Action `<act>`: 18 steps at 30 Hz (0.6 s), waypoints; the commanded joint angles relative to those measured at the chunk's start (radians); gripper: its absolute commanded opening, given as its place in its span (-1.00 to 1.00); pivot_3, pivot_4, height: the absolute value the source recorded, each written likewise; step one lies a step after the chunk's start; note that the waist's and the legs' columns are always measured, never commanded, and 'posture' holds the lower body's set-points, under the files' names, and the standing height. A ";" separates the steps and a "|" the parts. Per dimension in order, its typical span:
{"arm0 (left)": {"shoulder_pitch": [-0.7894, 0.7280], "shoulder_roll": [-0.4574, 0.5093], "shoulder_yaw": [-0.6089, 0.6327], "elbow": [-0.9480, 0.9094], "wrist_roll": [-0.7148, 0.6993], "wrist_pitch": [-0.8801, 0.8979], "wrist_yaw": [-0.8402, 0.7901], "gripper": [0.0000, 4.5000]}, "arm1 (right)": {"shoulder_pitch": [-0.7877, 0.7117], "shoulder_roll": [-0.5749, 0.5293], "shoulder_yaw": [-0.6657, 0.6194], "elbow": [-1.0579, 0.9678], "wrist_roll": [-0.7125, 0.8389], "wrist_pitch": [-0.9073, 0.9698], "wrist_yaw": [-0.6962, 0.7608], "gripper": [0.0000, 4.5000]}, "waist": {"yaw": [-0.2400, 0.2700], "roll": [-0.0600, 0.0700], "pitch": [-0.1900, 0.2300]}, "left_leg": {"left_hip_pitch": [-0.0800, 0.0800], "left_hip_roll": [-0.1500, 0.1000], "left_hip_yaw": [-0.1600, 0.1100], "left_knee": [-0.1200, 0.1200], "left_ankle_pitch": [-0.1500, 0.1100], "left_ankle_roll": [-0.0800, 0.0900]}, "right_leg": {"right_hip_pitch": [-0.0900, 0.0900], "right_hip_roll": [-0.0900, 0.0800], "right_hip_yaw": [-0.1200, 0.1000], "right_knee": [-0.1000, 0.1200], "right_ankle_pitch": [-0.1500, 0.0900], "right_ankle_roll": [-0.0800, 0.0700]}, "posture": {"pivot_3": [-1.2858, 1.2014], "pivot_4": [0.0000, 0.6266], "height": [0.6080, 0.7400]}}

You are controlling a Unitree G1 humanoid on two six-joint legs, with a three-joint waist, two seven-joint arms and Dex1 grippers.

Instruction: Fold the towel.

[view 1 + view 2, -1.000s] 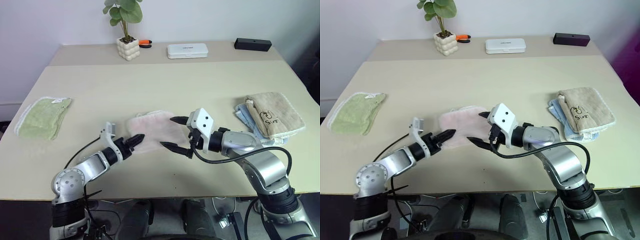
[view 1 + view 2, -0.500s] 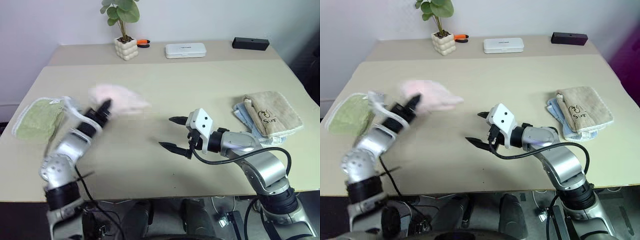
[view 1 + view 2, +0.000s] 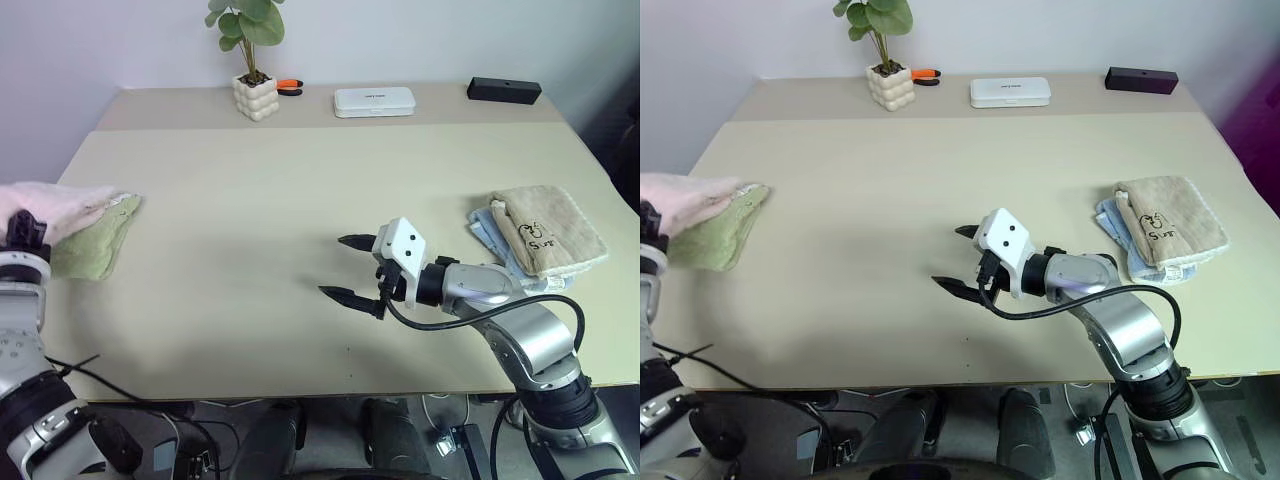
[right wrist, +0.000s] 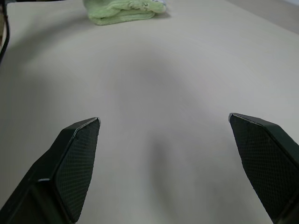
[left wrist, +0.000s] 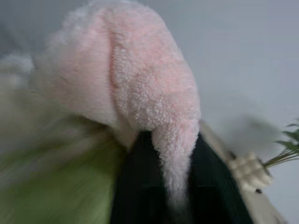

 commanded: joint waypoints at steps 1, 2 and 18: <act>0.039 -0.023 0.010 -0.072 -0.042 0.024 0.014 0.14 | -0.002 -0.014 -0.012 -0.041 0.015 -0.022 0.014 1.00 | -0.001 0.000 0.000 | 0.000 0.000 0.000 0.000 0.000 0.000 | 0.000 0.000 0.000 0.000 0.000 0.000 | 0.03 -0.52 1.00; 0.046 -0.033 0.020 -0.088 -0.057 0.021 0.028 0.34 | -0.001 -0.017 -0.014 -0.040 0.016 -0.023 0.018 1.00 | -0.001 -0.001 0.000 | 0.000 0.000 0.000 0.000 0.000 -0.001 | 0.000 0.000 0.000 0.000 0.000 0.000 | 0.03 -0.52 1.00; 0.383 0.103 -0.061 -0.518 0.100 -0.101 -0.122 0.99 | -0.040 -0.108 -0.148 0.157 0.011 -0.090 0.072 1.00 | 0.021 -0.005 -0.001 | 0.000 0.002 0.002 0.001 -0.003 0.003 | 0.001 0.001 0.000 -0.001 0.000 -0.001 | 0.03 -0.52 1.00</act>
